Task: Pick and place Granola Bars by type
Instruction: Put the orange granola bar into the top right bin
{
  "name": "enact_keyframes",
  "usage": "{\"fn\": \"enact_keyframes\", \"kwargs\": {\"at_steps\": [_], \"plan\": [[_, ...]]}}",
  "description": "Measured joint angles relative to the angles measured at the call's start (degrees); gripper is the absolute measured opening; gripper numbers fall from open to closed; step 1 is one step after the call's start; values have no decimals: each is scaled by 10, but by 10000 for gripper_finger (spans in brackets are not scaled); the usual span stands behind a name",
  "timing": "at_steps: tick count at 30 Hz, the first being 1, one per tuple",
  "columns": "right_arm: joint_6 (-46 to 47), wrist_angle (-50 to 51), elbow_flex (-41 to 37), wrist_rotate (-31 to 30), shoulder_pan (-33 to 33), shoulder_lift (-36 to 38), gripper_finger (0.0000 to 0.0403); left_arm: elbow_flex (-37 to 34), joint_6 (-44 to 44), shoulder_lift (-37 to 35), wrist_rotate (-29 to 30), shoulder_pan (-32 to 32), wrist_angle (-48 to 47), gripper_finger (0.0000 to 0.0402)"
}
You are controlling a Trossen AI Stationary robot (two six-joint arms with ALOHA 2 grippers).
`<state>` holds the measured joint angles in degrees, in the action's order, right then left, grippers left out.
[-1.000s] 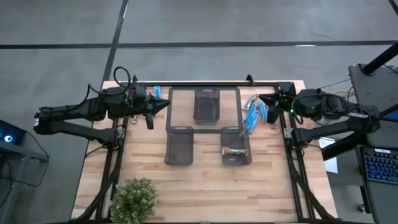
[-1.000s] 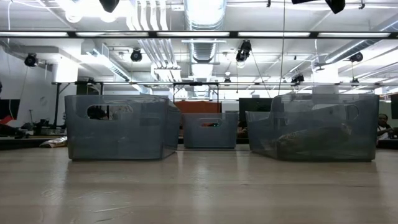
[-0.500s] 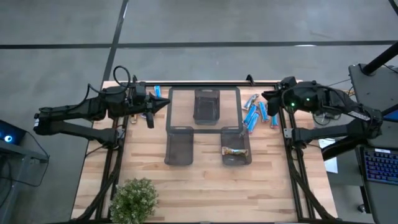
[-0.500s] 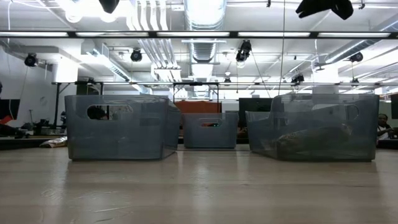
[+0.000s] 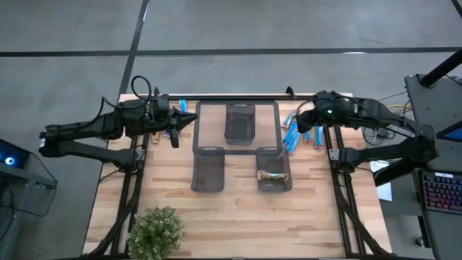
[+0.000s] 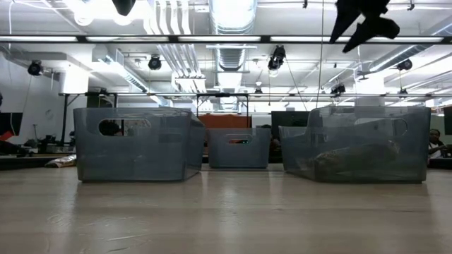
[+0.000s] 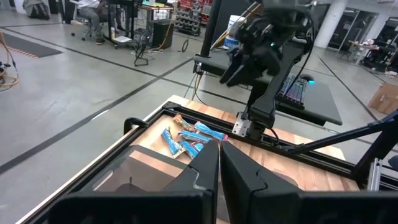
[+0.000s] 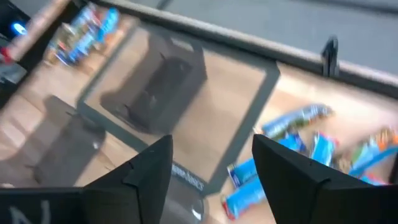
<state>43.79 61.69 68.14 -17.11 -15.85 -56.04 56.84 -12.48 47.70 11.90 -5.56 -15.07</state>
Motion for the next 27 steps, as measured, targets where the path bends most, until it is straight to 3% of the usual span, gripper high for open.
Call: {"fn": "enact_keyframes", "kwargs": {"at_steps": [18,27], "plan": [[26,74,9,81,-162,-98,215,0,-27,0,0,0,0,0],[-61,84,9,84,-177,-115,215,0,-27,0,0,0,0,0]]}}
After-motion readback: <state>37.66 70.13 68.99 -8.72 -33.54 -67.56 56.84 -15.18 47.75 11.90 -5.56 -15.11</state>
